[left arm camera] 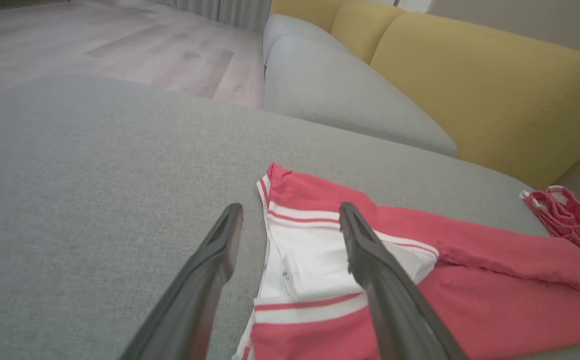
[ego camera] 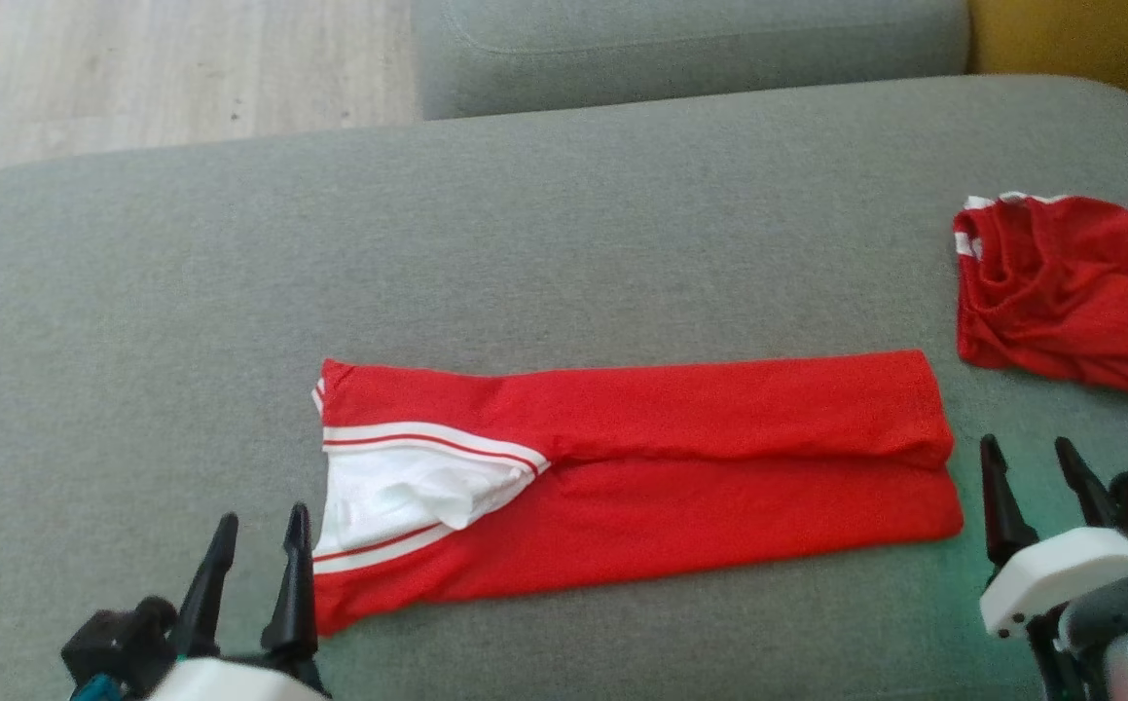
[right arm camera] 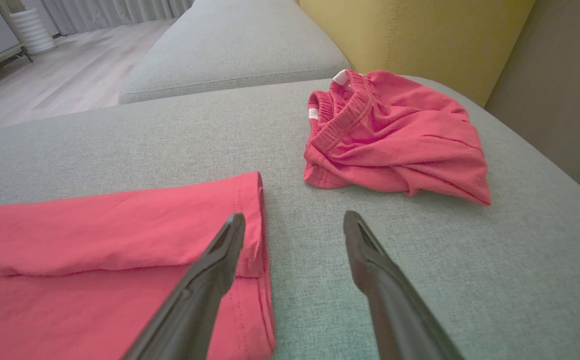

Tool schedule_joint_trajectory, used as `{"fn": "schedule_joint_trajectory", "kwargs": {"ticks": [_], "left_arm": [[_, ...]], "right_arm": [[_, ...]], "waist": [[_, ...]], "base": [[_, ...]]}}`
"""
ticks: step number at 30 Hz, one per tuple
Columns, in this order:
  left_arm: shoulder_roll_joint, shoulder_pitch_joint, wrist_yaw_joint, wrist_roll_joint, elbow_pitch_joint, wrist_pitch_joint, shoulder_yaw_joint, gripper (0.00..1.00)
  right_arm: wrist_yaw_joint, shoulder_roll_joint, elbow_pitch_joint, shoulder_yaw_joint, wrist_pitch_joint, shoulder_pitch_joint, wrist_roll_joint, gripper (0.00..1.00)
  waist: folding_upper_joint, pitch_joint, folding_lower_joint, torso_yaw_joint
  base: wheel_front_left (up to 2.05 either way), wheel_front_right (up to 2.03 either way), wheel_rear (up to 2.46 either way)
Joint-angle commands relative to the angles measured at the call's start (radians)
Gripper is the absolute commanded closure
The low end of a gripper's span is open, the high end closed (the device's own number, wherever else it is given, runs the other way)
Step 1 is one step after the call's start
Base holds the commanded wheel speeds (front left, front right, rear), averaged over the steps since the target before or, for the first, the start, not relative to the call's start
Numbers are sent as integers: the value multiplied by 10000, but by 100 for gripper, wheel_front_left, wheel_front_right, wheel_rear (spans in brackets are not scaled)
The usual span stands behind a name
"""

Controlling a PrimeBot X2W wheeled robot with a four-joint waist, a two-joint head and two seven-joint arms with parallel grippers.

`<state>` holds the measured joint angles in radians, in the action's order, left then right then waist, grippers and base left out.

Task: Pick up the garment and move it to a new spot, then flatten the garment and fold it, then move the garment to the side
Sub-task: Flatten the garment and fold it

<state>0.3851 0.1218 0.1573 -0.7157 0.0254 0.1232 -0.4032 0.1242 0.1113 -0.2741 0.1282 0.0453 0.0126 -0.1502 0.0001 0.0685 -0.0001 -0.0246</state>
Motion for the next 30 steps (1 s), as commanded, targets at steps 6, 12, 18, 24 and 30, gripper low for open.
{"fn": "schedule_joint_trajectory", "kwargs": {"ticks": [6,12,18,24,30], "left_arm": [[-318,-1119,338,450,142,601,431,0],[-303,-1289,506,603,-18,767,553,0],[-268,-1248,630,597,13,856,697,0],[-254,-1154,672,594,73,896,699,0],[-255,-1124,647,608,35,860,579,0]], "right_arm": [[65,-91,353,73,824,793,285,0],[65,-10,-965,295,1446,1654,408,0],[65,264,-2502,292,1684,2031,499,0],[65,241,-3039,216,1853,1942,409,42],[65,190,-3162,205,1842,2038,349,100]], "waist": [[-1,-116,1,380],[-1,62,1,817],[-1,224,1,1350],[-1,204,1,1543],[-1,61,1,1286]], "base": [[0,0,0],[0,0,0],[0,0,0],[0,0,0],[0,0,0]]}}
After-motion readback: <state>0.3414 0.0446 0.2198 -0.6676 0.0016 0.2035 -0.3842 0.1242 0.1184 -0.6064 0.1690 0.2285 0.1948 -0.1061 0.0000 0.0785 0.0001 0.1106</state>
